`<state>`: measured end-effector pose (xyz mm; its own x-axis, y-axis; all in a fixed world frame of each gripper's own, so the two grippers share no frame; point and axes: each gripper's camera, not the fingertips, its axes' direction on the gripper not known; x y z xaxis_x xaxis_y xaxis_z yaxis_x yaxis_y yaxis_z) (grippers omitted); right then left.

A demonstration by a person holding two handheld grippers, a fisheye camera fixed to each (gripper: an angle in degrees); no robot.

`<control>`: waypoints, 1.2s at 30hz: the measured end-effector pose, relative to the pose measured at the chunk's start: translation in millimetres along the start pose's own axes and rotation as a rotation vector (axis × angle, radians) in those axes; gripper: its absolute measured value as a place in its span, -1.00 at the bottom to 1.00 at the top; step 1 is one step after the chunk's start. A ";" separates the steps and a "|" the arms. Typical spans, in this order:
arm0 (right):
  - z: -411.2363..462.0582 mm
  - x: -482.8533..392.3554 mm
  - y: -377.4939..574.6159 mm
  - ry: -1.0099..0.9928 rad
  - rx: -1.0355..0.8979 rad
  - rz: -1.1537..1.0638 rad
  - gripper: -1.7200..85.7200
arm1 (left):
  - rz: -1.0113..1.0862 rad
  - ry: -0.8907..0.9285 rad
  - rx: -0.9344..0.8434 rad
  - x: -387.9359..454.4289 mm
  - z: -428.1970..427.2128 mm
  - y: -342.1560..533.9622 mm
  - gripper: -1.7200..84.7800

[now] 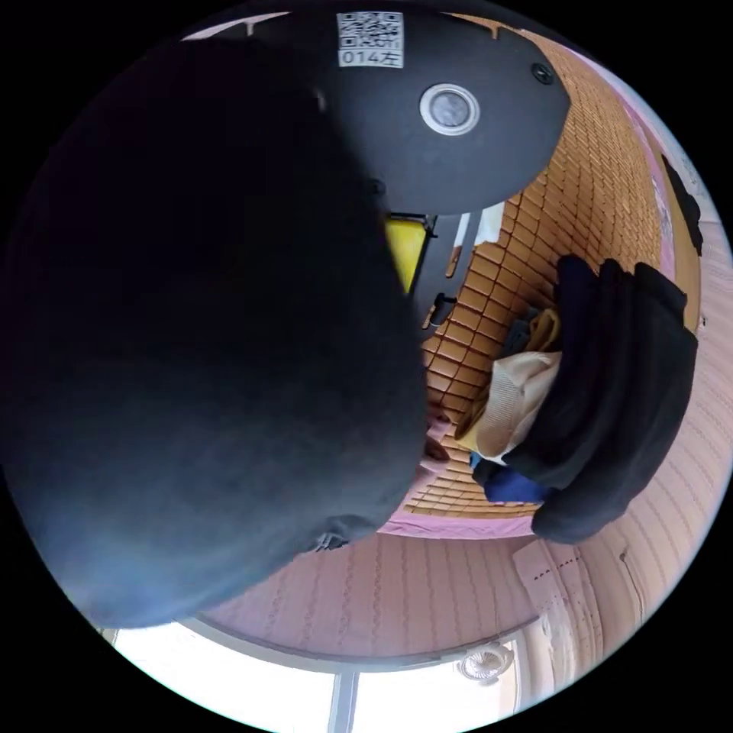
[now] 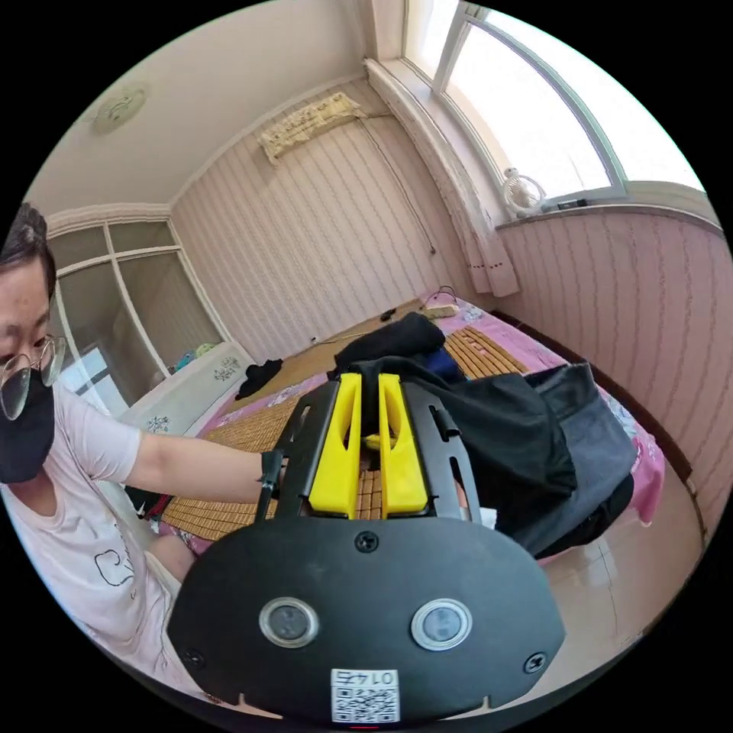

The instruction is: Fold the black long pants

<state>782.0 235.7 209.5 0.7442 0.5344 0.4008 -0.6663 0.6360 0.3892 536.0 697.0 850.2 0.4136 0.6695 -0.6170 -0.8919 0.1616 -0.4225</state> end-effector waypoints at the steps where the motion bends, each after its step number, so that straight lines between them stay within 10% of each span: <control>1: -2.9 -8.4 -4.9 -0.013 0.007 -0.021 -0.90 | 0.010 -0.016 0.016 -3.0 -12.7 7.0 -0.95; 15: 146.3 -284.8 -7.5 -0.877 -0.083 -0.045 -0.91 | -0.679 -0.528 0.339 -128.8 -425.2 471.2 -0.98; 21: 216.8 -332.4 9.2 -0.845 -0.131 0.084 -0.90 | -0.697 -0.701 0.497 -80.8 -550.8 591.1 -0.98; 30: 352.9 -255.5 145.4 -0.298 -0.701 0.228 -0.85 | -0.790 -0.349 0.305 -45.5 -423.4 669.9 -0.98; 36: 398.9 -271.0 198.8 -0.432 -0.937 0.198 -0.74 | -0.627 -0.252 0.141 -15.2 -368.4 666.0 -0.98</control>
<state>429.2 -4.8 509.2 0.4229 0.5488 0.7211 -0.3340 0.8341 -0.4389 3.1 527.3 333.7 0.8194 0.5639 -0.1036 -0.5202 0.6552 -0.5479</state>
